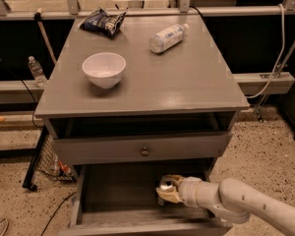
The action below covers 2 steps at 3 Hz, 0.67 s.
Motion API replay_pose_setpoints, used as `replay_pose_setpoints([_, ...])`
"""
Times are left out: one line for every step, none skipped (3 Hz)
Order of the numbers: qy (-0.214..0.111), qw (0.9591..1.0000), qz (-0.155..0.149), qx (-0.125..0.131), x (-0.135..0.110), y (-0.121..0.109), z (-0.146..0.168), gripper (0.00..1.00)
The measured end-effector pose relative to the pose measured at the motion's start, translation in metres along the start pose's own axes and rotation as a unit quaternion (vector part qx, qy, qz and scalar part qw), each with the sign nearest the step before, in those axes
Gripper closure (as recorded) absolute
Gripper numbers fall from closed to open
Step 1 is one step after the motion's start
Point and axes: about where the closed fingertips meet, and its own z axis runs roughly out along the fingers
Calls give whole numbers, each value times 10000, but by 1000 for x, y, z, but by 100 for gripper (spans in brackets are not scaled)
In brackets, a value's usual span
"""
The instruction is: Place redbull can into middle drawer
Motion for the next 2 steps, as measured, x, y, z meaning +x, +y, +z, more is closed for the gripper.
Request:
replay_pose_setpoints([-4,10000,-1,-14,0,1,1,35])
replay_pose_setpoints([-7,10000,-3,-30,-1,2,2,11])
